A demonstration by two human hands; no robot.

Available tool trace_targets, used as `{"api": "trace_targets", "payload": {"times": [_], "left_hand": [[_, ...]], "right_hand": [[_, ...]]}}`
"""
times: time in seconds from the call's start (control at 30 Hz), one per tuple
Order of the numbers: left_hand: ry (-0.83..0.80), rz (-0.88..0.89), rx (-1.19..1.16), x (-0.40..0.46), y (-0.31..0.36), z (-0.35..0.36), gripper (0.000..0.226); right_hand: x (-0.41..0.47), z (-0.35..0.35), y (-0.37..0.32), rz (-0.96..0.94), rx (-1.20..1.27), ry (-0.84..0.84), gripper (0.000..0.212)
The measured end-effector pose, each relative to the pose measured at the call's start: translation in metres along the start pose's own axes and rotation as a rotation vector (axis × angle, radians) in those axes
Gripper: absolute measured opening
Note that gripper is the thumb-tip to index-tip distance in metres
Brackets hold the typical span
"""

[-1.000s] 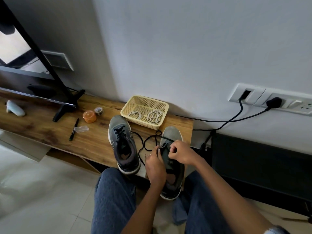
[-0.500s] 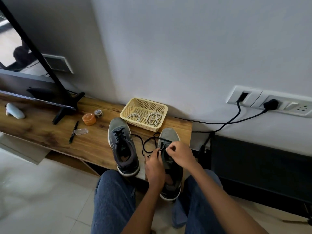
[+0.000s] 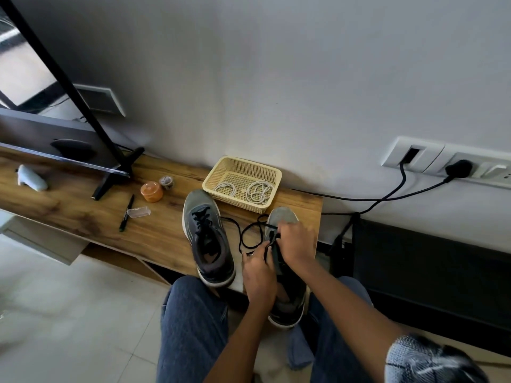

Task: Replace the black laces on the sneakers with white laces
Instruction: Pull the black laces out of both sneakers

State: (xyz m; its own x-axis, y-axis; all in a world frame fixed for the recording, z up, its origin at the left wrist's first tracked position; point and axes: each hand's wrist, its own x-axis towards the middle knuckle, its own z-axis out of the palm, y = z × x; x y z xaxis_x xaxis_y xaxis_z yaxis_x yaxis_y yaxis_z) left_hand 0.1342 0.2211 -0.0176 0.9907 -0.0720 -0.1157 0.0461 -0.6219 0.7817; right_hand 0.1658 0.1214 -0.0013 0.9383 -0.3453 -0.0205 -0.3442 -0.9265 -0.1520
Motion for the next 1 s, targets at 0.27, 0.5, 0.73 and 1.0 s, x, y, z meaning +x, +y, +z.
{"api": "trace_targets", "payload": {"times": [0.27, 0.5, 0.73, 1.0], "left_hand": [[-0.015, -0.043, 0.014, -0.002, 0.002, -0.001, 0.033], [-0.011, -0.044, 0.005, -0.004, 0.004, -0.003, 0.033], [0.051, -0.110, -0.068, -0.002, 0.000, 0.003, 0.031], [0.103, -0.048, 0.027, 0.006, -0.007, 0.009, 0.030]], "right_hand": [[0.001, 0.001, -0.004, 0.070, -0.056, -0.061, 0.016], [0.007, 0.006, -0.001, 0.073, -0.063, -0.121, 0.013], [0.008, -0.007, -0.002, -0.006, 0.220, -0.370, 0.016], [-0.012, -0.040, 0.030, -0.188, 0.497, -0.765, 0.009]]}}
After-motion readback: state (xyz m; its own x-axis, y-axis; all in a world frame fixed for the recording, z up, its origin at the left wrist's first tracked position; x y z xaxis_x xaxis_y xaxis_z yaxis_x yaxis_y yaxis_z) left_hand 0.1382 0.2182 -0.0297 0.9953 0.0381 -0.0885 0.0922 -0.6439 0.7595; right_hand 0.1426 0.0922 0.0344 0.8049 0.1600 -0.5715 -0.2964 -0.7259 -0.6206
